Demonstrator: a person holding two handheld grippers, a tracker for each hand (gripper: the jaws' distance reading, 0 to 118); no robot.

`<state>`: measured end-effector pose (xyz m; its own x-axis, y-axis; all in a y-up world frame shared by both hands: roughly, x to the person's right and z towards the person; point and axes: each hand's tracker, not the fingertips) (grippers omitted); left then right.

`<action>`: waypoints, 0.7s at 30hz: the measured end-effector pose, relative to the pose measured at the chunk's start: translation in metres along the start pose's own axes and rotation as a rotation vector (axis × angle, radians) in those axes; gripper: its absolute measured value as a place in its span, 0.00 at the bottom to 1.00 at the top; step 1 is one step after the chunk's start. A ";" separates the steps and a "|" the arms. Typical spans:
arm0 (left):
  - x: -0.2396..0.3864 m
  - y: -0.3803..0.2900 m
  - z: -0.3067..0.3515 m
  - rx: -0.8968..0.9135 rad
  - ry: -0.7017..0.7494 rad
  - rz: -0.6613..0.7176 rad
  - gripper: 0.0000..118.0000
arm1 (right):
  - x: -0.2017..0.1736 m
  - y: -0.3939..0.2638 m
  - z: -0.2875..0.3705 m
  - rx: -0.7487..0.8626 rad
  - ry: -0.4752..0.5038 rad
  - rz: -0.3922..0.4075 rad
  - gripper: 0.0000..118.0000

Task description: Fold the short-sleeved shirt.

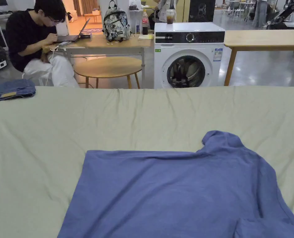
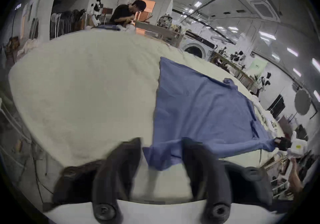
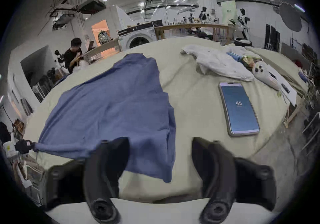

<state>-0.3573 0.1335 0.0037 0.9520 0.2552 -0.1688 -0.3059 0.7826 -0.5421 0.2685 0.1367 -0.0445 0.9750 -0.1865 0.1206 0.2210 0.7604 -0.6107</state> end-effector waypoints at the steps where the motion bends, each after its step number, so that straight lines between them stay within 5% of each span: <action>1: 0.003 0.001 0.009 0.041 -0.001 -0.005 0.50 | -0.001 0.000 0.005 0.004 -0.004 0.000 0.66; 4: 0.018 0.020 0.036 0.149 -0.002 -0.051 0.51 | -0.006 0.005 0.031 0.099 -0.071 0.093 0.66; 12: 0.102 0.069 0.092 0.385 -0.016 -0.312 0.51 | -0.078 0.056 0.066 0.299 0.125 0.245 0.64; 13: 0.106 0.071 0.094 0.386 -0.031 -0.306 0.47 | -0.086 0.059 0.067 0.313 0.158 0.254 0.59; 17: 0.119 0.077 0.095 0.403 -0.126 -0.235 0.00 | -0.113 0.064 0.061 0.333 0.237 0.243 0.03; 21: 0.120 0.077 0.097 0.395 -0.138 -0.235 0.00 | -0.118 0.063 0.053 0.301 0.293 0.229 0.00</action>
<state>-0.2674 0.2789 0.0214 0.9941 0.0979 0.0457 -0.0873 0.9772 -0.1936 0.1689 0.2395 -0.0558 0.9617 -0.1278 -0.2424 0.0402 0.9408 -0.3366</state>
